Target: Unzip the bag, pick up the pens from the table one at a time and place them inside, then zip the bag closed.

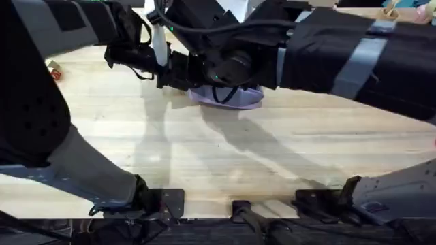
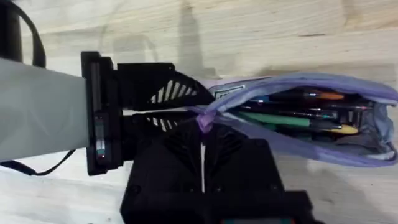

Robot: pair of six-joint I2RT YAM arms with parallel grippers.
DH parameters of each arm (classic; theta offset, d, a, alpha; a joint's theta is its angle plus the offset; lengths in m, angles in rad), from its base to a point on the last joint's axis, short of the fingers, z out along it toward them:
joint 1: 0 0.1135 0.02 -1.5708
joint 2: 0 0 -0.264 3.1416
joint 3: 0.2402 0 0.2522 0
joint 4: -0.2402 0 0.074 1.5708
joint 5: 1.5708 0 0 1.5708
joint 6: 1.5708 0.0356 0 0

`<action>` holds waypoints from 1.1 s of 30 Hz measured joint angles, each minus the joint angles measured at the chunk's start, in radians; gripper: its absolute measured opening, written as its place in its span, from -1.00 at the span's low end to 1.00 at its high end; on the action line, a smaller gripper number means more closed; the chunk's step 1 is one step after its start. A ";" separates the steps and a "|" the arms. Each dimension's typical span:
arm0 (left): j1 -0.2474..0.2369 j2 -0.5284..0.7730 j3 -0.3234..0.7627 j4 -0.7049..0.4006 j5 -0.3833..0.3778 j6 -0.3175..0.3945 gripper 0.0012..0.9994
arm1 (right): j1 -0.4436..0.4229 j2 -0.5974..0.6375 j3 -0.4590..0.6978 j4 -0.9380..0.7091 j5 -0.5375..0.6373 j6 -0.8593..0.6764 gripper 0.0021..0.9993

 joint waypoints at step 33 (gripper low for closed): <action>-0.005 0.000 0.000 -0.015 0.002 -0.001 -0.92 | -0.398 0.000 0.000 -0.241 -0.083 -0.252 -0.94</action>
